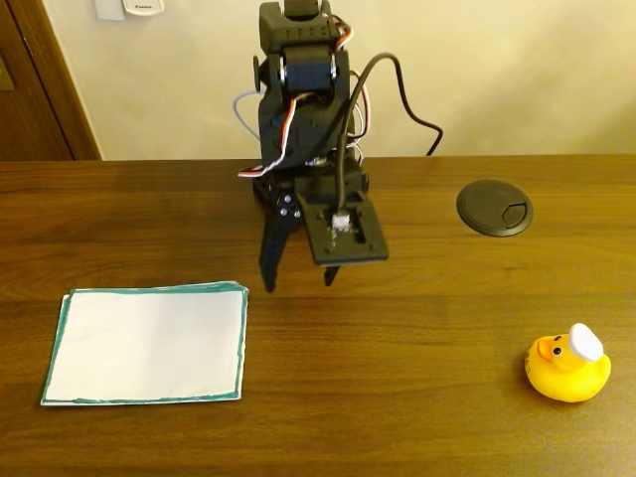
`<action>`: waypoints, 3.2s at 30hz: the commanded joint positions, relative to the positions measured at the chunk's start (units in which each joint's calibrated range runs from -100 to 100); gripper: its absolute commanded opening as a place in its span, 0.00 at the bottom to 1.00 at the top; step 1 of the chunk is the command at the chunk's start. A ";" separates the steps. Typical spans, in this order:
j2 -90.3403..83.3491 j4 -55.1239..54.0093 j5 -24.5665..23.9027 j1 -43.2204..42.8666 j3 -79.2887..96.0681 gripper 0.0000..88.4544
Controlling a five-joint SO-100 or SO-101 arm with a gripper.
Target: Grab the yellow duck toy and put inside the green color rectangle box on the table
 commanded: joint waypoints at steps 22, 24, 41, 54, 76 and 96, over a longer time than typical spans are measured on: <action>71.58 -12.46 -2.05 -47.75 -49.05 0.51; 75.42 -16.98 -2.15 -48.97 -50.05 0.51; 105.63 -37.09 -2.69 -53.68 -67.26 0.51; 103.01 -44.59 -0.10 -54.55 -58.43 0.50; 103.53 -40.16 -1.27 -50.54 -55.88 0.50; 105.36 -45.70 -3.96 -51.33 -56.15 0.37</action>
